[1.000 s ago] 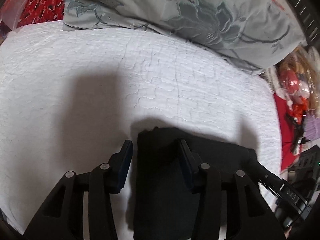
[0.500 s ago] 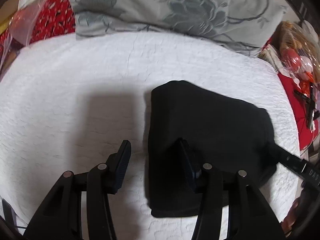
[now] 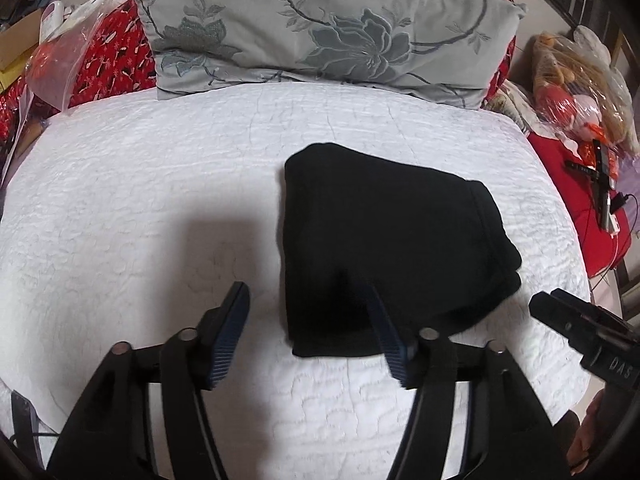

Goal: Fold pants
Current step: 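Open both tools and release the folded pants on the bed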

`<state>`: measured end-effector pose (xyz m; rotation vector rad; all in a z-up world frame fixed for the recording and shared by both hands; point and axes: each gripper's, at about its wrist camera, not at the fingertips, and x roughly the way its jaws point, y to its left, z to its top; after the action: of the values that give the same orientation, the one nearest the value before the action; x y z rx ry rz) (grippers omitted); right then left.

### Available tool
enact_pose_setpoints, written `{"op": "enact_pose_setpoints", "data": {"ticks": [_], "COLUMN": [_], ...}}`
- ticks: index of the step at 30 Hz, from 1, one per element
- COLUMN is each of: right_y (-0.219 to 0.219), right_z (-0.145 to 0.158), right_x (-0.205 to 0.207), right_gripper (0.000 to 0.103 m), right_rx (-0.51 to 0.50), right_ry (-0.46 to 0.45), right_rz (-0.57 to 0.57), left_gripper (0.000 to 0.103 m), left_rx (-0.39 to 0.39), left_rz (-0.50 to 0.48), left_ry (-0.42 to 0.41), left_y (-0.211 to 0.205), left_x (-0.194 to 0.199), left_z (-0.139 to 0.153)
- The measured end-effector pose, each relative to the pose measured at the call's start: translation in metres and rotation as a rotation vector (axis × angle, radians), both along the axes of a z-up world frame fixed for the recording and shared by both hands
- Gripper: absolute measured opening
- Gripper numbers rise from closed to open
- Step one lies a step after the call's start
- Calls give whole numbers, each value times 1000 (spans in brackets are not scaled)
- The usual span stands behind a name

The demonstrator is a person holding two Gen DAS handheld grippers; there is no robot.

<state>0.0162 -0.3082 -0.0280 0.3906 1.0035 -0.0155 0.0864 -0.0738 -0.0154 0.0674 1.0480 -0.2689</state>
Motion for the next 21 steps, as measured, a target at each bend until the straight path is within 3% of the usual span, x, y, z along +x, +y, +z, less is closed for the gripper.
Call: {"op": "enact_pose_setpoints", "data": {"ticks": [5,6,8,13,21], "right_y": [6,5,4,12,32], "right_z": [9,12,18,24,24], "right_x": [-19,-23,-27,-38,-49], "right_gripper": [91,94,98,98,98], "right_rx": [-42,-46,-59,-137,-248], "right_ry": [-30,-45,-73,-124,-114], "right_rz": [-44,-61,-81,-60,-38], "left_gripper": [71,77,78,78,78], "left_rx": [35,50,57,46,50], "left_rz": [-19,-22,-27,7,63], "left_ry": [-33,-37,-40,-138,-103], "left_y": [-4,-5,-6,9,30], "left_x": [-15,-17,-21,-40,-50], "left_z": [4,4,4,1,-12]}}
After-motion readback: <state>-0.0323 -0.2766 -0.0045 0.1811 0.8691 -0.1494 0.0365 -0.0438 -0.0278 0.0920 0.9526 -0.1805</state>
